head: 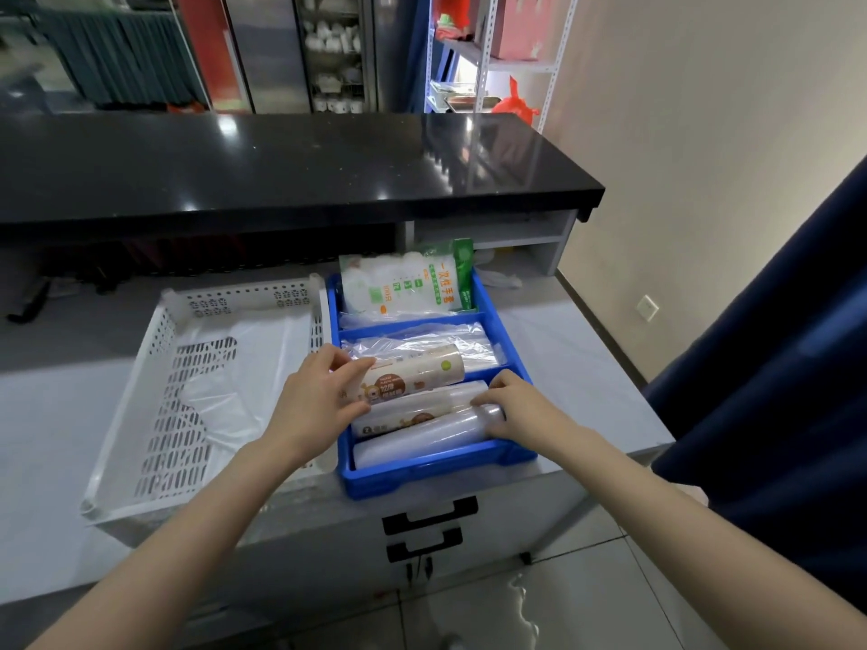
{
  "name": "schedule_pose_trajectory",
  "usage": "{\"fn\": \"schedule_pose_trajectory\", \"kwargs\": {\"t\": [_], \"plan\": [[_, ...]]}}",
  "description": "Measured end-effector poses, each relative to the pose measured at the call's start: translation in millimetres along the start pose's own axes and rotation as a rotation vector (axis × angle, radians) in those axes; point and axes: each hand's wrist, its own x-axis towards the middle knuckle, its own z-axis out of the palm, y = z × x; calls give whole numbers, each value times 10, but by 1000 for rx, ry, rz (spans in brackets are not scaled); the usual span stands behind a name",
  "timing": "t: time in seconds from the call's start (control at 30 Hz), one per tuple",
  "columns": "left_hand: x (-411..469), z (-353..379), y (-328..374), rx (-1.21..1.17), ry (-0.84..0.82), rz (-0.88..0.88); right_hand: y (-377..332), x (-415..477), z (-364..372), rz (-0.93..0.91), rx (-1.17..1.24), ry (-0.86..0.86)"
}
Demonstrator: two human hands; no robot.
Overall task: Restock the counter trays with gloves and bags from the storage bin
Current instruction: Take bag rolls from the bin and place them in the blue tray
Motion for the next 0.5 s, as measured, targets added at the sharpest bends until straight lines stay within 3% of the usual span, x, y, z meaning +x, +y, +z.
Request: {"fn": "schedule_pose_trajectory", "kwargs": {"t": [0.4, 0.5], "plan": [[80, -21, 54, -17, -20, -14, 13, -70, -105, -341, -172, 254], [92, 5, 103, -26, -21, 9, 196, -191, -346, -320, -179, 331]]}}
